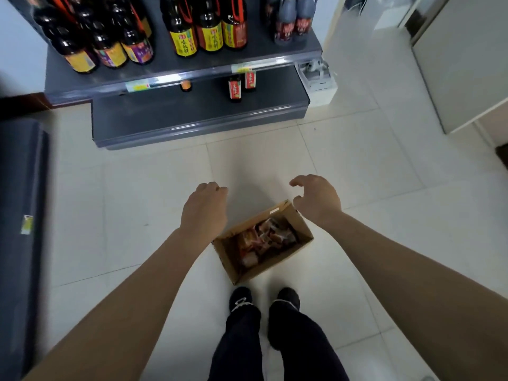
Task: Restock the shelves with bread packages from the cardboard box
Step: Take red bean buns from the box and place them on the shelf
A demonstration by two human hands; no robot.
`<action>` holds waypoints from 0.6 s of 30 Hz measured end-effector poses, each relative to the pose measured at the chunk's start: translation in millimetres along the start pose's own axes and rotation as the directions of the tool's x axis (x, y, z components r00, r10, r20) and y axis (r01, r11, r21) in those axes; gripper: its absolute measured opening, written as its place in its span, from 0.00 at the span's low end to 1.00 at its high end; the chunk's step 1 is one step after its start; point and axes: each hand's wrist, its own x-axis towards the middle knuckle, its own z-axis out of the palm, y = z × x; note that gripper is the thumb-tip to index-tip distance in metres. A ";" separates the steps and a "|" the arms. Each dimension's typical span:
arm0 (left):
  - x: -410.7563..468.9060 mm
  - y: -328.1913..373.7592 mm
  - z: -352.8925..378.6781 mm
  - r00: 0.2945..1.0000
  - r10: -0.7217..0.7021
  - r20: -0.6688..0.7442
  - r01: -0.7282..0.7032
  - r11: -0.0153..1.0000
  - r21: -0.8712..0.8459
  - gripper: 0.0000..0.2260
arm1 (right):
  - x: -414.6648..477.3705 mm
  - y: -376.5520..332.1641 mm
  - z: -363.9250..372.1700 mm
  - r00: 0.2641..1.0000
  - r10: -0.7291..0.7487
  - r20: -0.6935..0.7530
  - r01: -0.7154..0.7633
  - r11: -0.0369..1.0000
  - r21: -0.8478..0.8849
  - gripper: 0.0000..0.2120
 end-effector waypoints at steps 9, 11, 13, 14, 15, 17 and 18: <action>44.1 18.0 63.9 0.992 -0.043 0.123 0.040 0.999 0.023 0.12 | 61.2 51.2 42.4 0.990 0.019 0.139 -0.012 0.999 -0.047 0.20; 52.6 24.0 80.4 0.989 -0.068 0.132 0.067 0.998 0.017 0.11 | 73.6 63.9 52.7 0.983 0.009 0.183 0.004 0.998 -0.070 0.21; 60.7 29.6 99.6 0.985 -0.096 0.142 0.097 0.995 -0.001 0.12 | 86.4 75.5 65.8 0.974 -0.005 0.225 0.027 0.995 -0.095 0.21; 64.3 32.6 109.6 0.982 -0.110 0.153 0.114 0.993 -0.014 0.13 | 92.8 81.1 73.3 0.970 -0.012 0.244 0.039 0.994 -0.104 0.21; 67.6 35.3 120.3 0.979 -0.122 0.166 0.127 0.992 -0.025 0.13 | 98.9 86.7 81.6 0.965 -0.016 0.263 0.046 0.993 -0.109 0.22; 74.1 39.9 143.1 0.970 -0.144 0.198 0.154 0.987 -0.039 0.11 | 110.8 98.1 100.1 0.955 -0.014 0.295 0.051 0.992 -0.118 0.22; 77.4 41.3 155.6 0.964 -0.155 0.214 0.169 0.984 -0.049 0.10 | 116.6 103.7 110.5 0.951 -0.010 0.310 0.051 0.991 -0.124 0.22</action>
